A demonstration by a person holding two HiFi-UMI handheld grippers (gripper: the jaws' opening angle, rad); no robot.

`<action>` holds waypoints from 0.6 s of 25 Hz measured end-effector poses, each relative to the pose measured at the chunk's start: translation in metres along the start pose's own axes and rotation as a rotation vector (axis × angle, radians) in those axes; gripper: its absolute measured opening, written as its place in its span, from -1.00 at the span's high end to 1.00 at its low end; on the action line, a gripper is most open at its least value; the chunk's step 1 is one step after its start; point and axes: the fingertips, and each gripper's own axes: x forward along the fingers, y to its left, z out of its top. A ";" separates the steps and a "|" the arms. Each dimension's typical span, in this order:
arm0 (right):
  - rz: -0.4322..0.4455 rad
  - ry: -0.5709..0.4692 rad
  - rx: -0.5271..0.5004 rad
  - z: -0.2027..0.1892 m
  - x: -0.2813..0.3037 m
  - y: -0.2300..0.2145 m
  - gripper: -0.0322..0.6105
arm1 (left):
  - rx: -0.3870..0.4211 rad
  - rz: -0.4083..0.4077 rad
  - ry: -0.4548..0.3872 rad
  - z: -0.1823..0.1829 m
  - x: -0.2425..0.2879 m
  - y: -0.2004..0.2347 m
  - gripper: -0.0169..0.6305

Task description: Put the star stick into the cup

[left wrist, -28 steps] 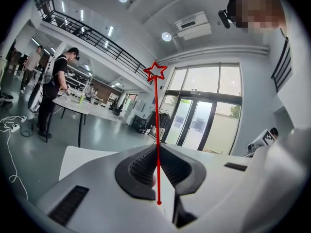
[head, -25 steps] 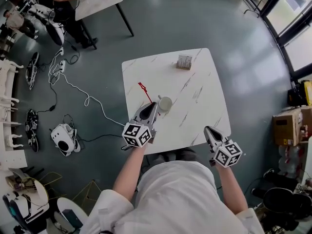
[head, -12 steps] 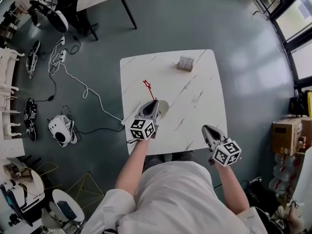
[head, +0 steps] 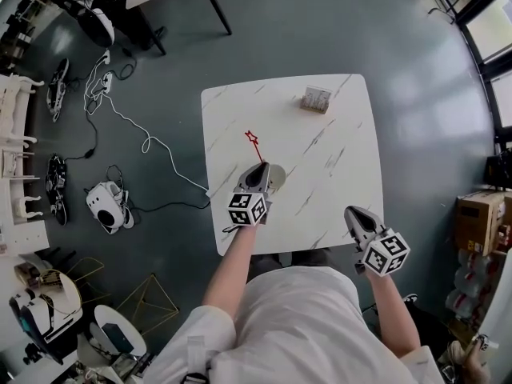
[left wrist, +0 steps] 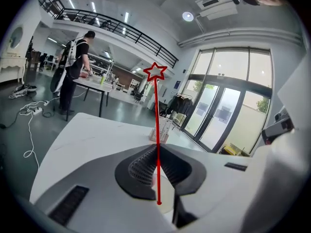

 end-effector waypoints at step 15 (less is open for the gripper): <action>0.001 0.044 0.017 -0.007 0.013 -0.013 0.81 | -0.004 0.113 0.018 -0.033 0.004 0.021 0.87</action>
